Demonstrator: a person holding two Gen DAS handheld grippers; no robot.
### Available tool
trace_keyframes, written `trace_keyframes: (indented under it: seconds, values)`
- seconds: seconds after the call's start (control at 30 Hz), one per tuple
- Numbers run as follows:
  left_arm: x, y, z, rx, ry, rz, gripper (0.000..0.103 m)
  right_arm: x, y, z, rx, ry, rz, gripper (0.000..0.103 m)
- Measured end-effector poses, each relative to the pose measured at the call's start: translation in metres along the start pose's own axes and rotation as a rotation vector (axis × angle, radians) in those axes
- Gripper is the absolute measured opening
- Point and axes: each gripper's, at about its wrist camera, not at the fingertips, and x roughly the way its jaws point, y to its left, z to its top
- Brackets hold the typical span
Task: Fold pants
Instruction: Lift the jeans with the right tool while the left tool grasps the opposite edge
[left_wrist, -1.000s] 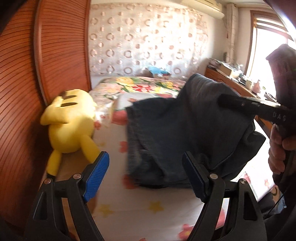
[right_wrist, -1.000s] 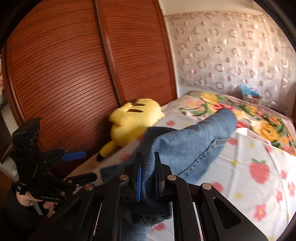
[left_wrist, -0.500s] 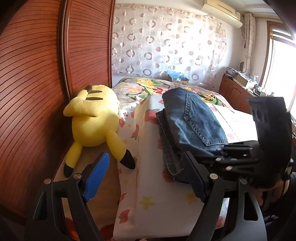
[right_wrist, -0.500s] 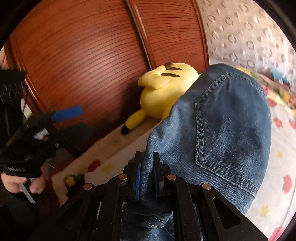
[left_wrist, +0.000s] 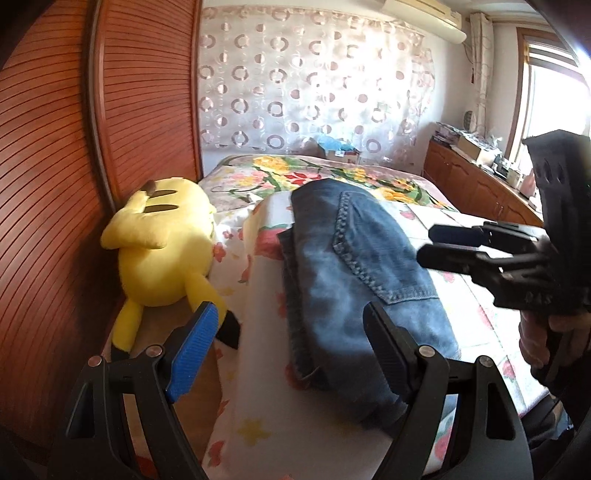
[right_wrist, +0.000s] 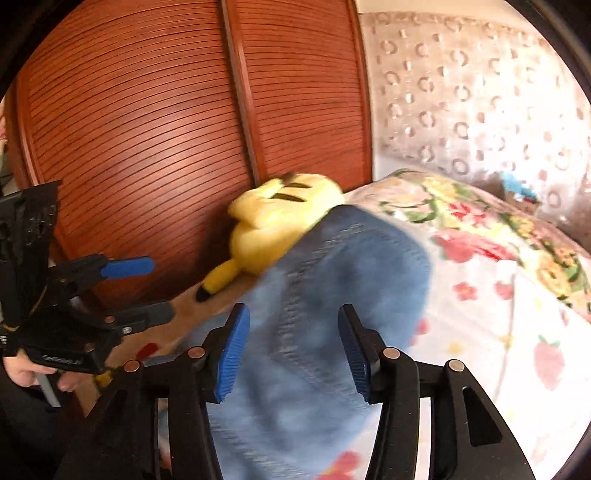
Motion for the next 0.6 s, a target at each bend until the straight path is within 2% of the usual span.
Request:
trace_keyframes:
  seconds: [0.13, 0.27, 0.43, 0.6]
  values:
    - [0.021, -0.01, 0.012, 0.019, 0.025, -0.027, 0.081, 0.003, -0.013, 0.005, -0.007, 0.006, -0.066, 0.059]
    - [0.042, -0.013, 0.021, 0.027, 0.051, -0.044, 0.081, 0.015, -0.023, 0.02, 0.015, 0.021, -0.079, 0.063]
    - [0.067, -0.009, 0.035, 0.025, 0.082, -0.034, 0.081, 0.052, -0.042, 0.036, 0.032, 0.06, -0.083, 0.065]
    - [0.084, -0.01, 0.049, 0.046, 0.098, -0.019, 0.081, 0.063, -0.056, 0.042, 0.049, 0.078, -0.062, 0.065]
